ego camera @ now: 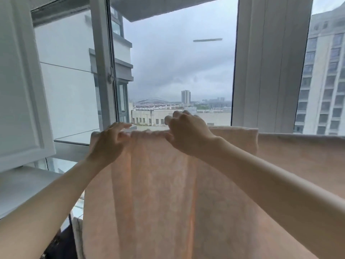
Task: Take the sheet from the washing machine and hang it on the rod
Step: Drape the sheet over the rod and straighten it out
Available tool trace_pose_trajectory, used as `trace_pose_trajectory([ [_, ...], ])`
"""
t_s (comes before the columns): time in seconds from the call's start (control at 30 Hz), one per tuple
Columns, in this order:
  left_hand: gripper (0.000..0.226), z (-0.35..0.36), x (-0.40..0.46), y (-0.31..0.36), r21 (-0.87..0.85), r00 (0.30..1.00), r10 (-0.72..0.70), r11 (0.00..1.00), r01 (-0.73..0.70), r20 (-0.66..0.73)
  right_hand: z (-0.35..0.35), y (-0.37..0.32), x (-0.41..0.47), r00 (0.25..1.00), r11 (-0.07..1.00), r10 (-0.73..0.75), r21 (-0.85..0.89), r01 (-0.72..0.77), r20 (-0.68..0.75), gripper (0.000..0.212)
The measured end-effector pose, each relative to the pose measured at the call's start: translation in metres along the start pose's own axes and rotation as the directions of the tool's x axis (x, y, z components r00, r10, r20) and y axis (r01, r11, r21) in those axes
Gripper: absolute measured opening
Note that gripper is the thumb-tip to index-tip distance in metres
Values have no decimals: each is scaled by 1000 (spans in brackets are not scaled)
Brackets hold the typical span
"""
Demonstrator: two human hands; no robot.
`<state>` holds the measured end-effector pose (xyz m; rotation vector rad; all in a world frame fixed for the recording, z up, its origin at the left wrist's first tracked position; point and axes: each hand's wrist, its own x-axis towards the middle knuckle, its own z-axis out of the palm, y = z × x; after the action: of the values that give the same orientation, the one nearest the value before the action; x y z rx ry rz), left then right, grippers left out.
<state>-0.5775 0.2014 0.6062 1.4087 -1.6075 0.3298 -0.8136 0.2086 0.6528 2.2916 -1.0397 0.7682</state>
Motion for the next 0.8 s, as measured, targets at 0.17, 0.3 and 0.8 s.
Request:
trace_pose_trajectory([
  [0.17, 31, -17, 12, -62, -2, 985, -170, 985, 170, -15, 31, -25, 28, 1000, 998, -12, 68, 12, 8, 31],
  [0.3, 22, -23, 20, -79, 11, 992, -121, 993, 121, 41, 40, -32, 37, 999, 995, 30, 92, -32, 23, 20],
  [0.8, 14, -26, 51, -75, -102, 989, -73, 993, 60, -126, -3, 37, -3, 948, 948, 317, -7, -317, -42, 21],
])
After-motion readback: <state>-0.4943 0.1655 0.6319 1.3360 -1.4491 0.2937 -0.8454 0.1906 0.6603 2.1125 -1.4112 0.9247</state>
